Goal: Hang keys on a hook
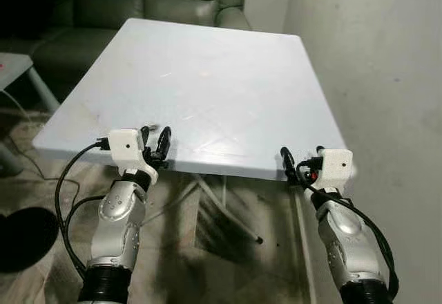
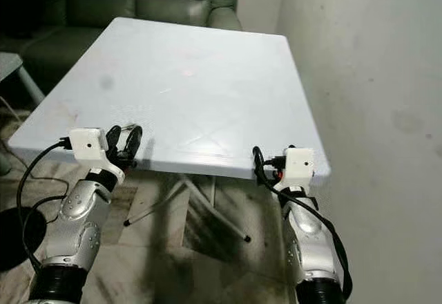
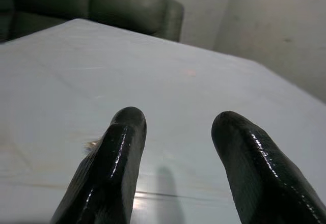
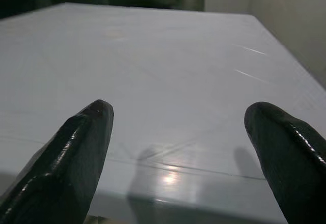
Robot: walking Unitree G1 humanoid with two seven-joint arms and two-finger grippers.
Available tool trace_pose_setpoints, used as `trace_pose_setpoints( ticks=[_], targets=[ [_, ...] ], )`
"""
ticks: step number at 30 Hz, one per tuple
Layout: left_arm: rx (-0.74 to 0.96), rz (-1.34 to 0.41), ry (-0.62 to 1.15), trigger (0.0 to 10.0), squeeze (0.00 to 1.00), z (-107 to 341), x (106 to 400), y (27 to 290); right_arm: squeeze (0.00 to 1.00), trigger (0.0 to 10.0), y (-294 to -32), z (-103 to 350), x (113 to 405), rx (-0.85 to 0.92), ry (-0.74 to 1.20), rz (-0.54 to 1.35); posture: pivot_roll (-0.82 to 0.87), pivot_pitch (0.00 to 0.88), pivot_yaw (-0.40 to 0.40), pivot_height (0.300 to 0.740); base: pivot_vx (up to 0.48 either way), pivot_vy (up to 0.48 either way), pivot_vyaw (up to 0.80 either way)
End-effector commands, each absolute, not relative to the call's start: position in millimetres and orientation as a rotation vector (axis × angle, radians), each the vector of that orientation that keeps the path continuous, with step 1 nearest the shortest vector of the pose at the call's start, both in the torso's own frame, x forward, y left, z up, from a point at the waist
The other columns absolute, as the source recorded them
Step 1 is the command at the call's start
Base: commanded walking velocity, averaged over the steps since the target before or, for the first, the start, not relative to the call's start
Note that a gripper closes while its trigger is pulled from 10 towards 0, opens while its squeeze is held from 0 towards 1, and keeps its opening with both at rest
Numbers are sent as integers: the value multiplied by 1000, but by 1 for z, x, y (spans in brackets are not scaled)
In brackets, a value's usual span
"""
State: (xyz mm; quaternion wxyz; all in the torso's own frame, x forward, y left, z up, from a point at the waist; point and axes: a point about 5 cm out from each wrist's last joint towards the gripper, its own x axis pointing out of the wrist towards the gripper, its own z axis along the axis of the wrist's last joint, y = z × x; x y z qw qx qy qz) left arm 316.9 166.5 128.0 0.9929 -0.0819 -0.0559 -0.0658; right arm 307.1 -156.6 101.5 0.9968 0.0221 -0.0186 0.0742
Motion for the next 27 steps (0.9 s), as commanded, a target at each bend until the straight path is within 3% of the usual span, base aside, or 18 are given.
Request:
trace_pose_setpoints(
  ticks=[1, 27],
  targets=[
    [-166, -161, -123, 10000, 0, 132, 318, 158, 0, 10000, -166, 105, 306, 39, -47, 128, -11, 65, -46, 740, 0, 405, 0],
    [-150, -145, -122, 10000, 0, 133, 320, 161, 0, 10000, -164, 112, 314, -1, -59, 155, 8, 36, -66, 740, 0, 388, 0]
  ],
)
